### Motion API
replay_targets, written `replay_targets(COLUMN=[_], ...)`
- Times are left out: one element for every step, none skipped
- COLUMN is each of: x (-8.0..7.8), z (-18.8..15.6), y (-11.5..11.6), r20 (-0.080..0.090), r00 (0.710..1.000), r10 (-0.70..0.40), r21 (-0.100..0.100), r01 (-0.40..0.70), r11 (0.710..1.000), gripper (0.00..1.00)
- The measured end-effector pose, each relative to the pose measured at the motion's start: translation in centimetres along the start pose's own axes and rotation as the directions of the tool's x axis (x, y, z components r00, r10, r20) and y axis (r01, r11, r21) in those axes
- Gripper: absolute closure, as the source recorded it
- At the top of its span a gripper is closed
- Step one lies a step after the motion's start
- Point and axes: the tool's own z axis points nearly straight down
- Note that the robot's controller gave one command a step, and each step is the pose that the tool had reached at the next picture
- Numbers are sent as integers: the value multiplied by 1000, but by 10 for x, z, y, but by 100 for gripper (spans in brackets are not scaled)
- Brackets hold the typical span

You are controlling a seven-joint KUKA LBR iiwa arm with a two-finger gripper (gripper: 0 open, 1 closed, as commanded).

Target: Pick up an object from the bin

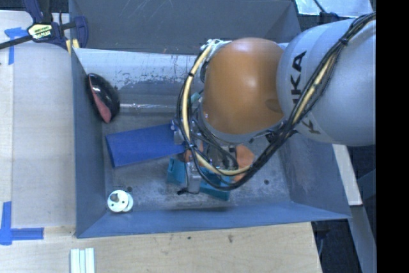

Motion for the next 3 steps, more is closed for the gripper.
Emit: replay_targets(x=[-2,-33,-33], z=[-5,23,44], y=[-1,-29,-47], r20=[8,11,10], r00=[1000,1000,1000], r10=[4,26,6], r21=[-2,-3,0], r01=[-4,-26,-6], r11=[1000,1000,1000], gripper=[0,0,0])
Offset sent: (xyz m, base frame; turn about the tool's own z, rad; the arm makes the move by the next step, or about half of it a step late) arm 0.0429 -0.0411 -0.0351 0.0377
